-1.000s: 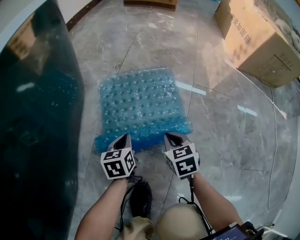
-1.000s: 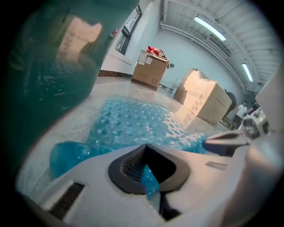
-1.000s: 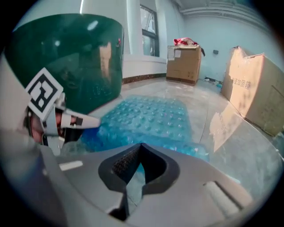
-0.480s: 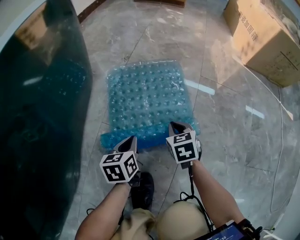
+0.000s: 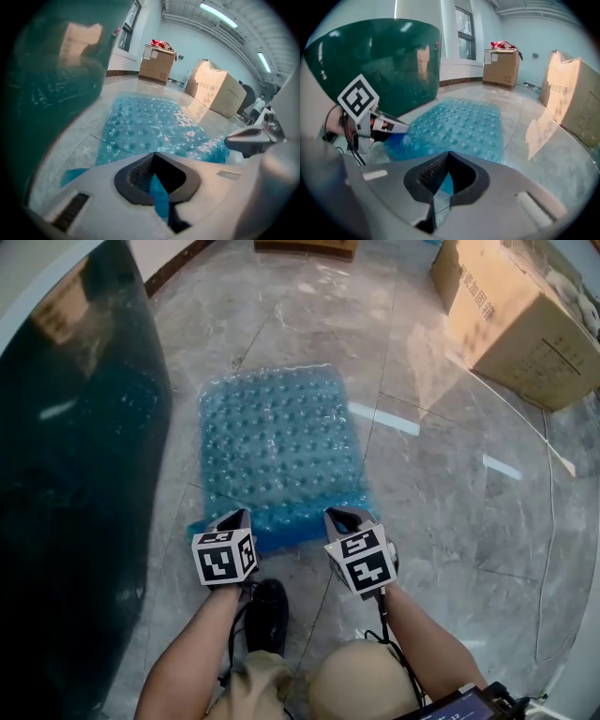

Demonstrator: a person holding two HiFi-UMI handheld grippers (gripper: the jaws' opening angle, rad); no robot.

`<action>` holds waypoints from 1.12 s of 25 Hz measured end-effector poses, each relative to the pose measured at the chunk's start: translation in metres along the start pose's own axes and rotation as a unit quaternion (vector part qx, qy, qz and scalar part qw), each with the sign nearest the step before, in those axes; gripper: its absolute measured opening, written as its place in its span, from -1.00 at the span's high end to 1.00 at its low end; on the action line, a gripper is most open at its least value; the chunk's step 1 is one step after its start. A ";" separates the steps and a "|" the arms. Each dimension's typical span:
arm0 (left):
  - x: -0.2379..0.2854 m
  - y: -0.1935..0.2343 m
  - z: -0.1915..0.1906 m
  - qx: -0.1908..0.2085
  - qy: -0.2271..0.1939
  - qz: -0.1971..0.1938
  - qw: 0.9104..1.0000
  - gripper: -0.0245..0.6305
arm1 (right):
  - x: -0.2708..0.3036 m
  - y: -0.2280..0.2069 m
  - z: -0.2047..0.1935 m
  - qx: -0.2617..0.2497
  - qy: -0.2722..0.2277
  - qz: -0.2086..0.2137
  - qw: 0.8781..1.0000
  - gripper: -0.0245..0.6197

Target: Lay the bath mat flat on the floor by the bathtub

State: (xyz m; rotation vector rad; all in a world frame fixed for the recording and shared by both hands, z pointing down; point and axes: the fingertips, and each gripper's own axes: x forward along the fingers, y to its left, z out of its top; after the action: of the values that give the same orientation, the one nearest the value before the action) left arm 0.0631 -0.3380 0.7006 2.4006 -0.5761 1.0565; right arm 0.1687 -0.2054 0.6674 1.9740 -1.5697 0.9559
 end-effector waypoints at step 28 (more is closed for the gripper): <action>-0.061 -0.018 -0.018 -0.060 -0.119 -0.051 0.990 0.90 | 0.016 0.002 -0.037 0.026 -0.021 -0.034 0.999 0.90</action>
State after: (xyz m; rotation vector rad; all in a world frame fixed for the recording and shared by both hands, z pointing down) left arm 0.0245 -0.3014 0.6606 2.4368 -0.5719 0.6786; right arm 0.1598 -0.1904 0.7038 2.0805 -1.5047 0.9431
